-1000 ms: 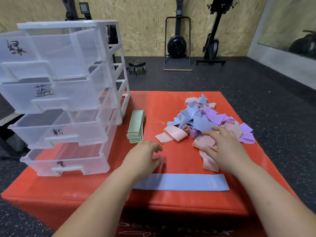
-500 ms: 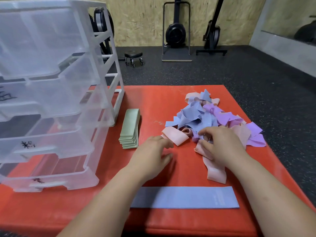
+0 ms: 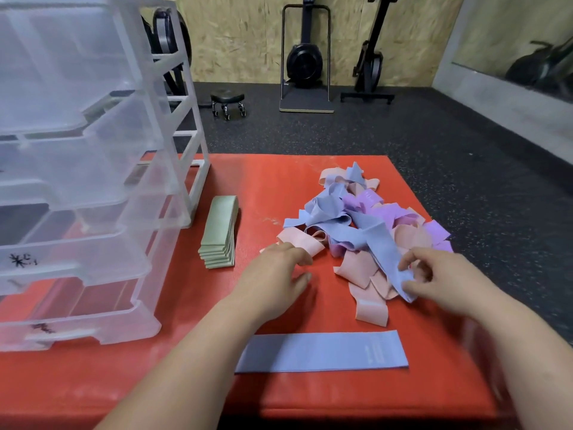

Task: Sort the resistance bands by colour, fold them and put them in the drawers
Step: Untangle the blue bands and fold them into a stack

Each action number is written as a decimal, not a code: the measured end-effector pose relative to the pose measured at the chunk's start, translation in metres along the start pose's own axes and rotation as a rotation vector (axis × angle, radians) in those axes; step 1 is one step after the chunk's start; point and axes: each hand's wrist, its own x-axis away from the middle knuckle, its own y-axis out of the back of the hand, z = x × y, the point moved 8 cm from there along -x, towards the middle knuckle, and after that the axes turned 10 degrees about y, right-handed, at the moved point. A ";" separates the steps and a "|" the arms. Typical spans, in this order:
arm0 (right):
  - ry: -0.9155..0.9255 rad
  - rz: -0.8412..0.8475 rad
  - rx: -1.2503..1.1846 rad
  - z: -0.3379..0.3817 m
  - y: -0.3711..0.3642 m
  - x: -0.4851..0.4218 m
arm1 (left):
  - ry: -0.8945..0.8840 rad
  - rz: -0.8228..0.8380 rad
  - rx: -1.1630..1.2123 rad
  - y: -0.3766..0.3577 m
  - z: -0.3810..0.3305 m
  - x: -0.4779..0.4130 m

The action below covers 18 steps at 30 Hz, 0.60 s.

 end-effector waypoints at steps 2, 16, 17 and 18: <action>0.019 -0.032 0.014 -0.004 0.000 -0.001 | 0.003 -0.003 0.002 0.000 -0.002 0.001; 0.187 -0.254 0.148 0.024 -0.023 -0.048 | -0.031 0.047 0.001 -0.018 -0.018 0.005; 0.199 -0.253 0.153 0.024 -0.026 -0.052 | -0.037 0.056 -0.002 -0.019 -0.019 0.005; 0.206 -0.265 0.151 0.025 -0.026 -0.054 | -0.043 0.062 -0.002 -0.020 -0.019 0.006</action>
